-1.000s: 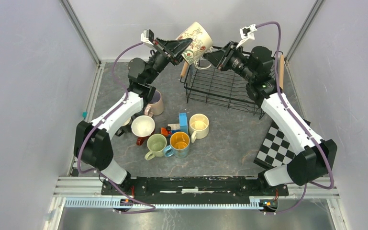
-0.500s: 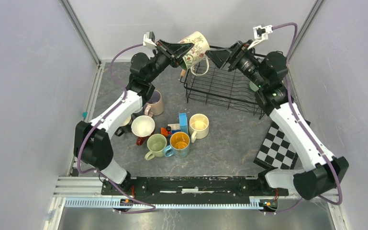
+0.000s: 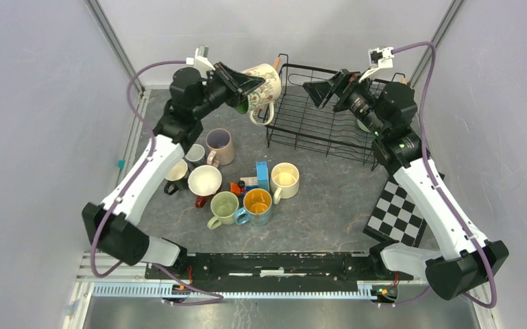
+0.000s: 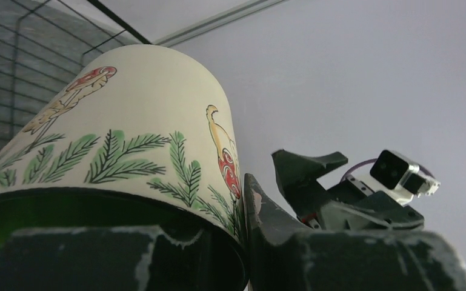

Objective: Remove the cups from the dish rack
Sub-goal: Place the cup at the center of the board, then unload the cup from the dish rack.

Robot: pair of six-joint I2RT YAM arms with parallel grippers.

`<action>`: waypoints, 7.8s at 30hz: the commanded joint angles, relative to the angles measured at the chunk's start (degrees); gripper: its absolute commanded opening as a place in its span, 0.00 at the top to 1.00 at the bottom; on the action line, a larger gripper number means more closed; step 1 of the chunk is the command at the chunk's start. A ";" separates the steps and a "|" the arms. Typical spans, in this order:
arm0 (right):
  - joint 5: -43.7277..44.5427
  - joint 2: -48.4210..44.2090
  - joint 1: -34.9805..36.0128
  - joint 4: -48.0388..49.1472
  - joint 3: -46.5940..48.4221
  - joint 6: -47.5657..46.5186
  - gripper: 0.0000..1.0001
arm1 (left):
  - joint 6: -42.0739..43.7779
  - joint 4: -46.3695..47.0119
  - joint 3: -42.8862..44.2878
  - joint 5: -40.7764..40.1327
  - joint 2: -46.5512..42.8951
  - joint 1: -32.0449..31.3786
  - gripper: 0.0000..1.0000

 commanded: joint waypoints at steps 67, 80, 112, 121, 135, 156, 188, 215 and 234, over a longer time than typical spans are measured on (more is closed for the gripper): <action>-0.09 8.45 0.73 -9.98 1.22 -11.83 0.02 | 2.88 -61.62 -32.05 -32.58 -23.77 14.50 0.98; -0.67 9.52 0.74 -10.20 1.92 -12.50 0.02 | 1.66 -56.40 -34.83 -33.37 -19.97 15.22 0.98; -1.66 10.47 0.90 -9.76 1.98 -12.31 0.02 | 9.94 -61.27 -26.40 -36.82 -23.81 15.28 0.32; 0.28 10.91 1.18 -11.00 3.19 -12.24 0.02 | 19.17 -60.88 -16.27 -31.06 -25.81 14.51 0.00; 7.63 12.23 1.26 -17.63 6.71 -13.97 0.02 | 32.68 -56.12 1.07 -24.24 -18.36 0.69 0.00; 22.86 21.15 -8.33 -26.78 13.02 -16.34 0.02 | 45.30 -43.25 8.21 -6.34 -6.29 -14.05 0.00; 36.36 49.67 -16.53 -30.36 31.66 -19.39 0.02 | 44.41 -36.32 -0.31 0.57 -9.33 -14.22 0.00; 37.29 56.54 -19.55 -30.60 34.00 -18.32 0.02 | 44.50 -35.39 -2.48 1.10 -9.41 -14.16 0.00; 23.08 56.64 -20.68 -29.19 32.63 -14.88 0.02 | 44.06 -34.70 -3.09 1.80 -9.16 -14.22 0.00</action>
